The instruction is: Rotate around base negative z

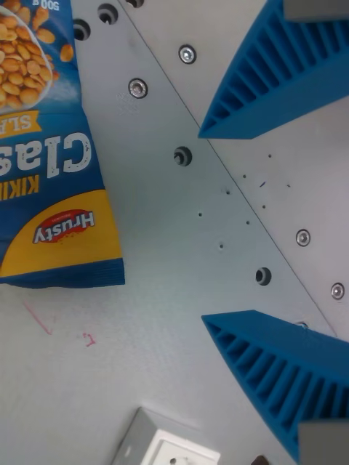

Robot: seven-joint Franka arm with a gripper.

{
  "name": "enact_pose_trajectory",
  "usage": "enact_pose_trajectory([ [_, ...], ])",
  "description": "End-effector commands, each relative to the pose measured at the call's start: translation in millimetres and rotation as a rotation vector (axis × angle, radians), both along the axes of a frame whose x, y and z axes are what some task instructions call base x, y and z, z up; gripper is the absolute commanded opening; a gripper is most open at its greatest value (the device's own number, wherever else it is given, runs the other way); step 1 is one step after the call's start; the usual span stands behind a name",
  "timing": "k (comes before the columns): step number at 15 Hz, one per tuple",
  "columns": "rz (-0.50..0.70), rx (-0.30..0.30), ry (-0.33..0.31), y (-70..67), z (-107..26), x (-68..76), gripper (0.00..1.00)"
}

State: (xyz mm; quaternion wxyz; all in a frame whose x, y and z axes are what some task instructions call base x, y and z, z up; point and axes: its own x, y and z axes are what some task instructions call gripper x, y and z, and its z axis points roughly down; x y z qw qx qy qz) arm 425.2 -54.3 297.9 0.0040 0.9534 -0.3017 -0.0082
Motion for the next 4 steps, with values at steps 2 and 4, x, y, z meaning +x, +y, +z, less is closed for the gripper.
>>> enact_pose_trajectory([
  [2, -0.185, 0.005, -0.005, -0.1, 2.3, 0.1, 1.00],
  [4, -0.212, 0.005, -0.005, -0.1, 2.3, 0.1, 1.00],
])
